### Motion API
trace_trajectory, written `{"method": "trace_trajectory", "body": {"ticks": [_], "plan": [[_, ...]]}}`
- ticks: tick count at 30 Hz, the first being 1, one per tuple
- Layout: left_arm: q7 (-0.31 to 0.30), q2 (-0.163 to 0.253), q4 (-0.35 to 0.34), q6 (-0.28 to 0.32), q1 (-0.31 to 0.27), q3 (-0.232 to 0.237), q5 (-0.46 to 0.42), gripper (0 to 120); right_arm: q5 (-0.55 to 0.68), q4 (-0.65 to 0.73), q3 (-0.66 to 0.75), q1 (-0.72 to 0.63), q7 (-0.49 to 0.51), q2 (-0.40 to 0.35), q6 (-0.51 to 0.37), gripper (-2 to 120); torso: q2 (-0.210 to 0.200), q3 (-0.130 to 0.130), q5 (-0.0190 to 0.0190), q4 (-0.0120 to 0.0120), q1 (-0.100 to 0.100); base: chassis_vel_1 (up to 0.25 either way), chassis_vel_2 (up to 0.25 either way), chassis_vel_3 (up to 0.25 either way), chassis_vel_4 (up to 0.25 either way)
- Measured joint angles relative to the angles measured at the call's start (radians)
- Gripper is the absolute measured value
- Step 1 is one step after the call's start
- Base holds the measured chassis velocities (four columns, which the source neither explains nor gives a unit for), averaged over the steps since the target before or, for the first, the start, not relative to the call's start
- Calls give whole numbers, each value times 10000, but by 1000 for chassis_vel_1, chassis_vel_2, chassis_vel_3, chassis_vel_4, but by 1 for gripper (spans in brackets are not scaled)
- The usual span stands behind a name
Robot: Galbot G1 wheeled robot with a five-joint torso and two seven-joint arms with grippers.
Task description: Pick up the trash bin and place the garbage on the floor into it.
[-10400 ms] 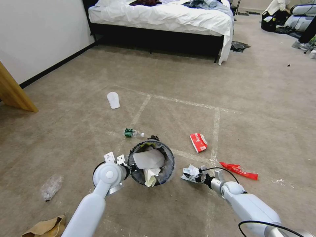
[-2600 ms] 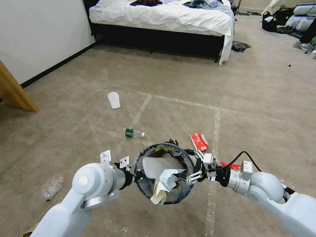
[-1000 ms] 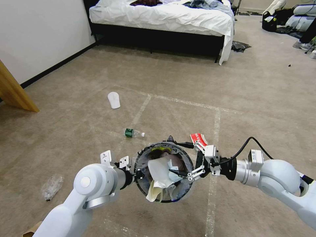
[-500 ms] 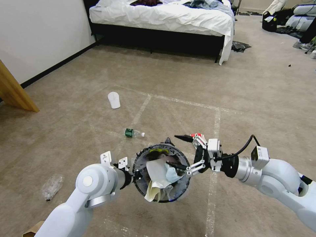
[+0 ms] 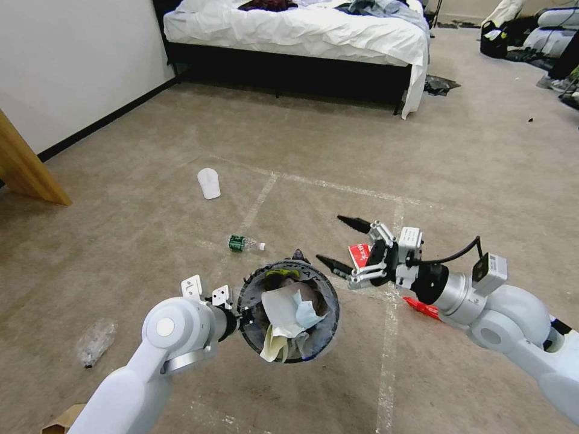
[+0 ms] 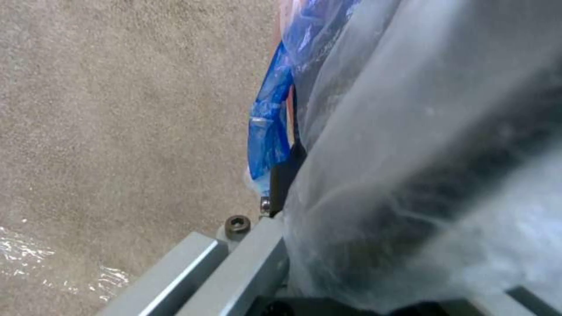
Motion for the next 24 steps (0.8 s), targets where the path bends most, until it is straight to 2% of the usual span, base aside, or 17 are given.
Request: {"method": "trace_trajectory", "body": {"ticks": [5, 15, 24], "plan": [[-87, 2, -37, -57, -60, -30, -139, 0, 88, -134, 194, -92, 34, 144, 76, 100, 0, 0, 0, -1, 0, 0, 0, 0, 0], [-160, 79, -71, -108, -32, -225, -238, 0, -47, -1054, 1380, -676, 677, 1089, 201, 100, 0, 0, 0, -1, 0, 0, 0, 0, 0], [-150, 27, 21, -113, -92, -247, -128, 0, -648, -1537, 2647, -2037, 887, 2097, 287, 100, 0, 0, 1, -3, 0, 0, 0, 0, 0]]}}
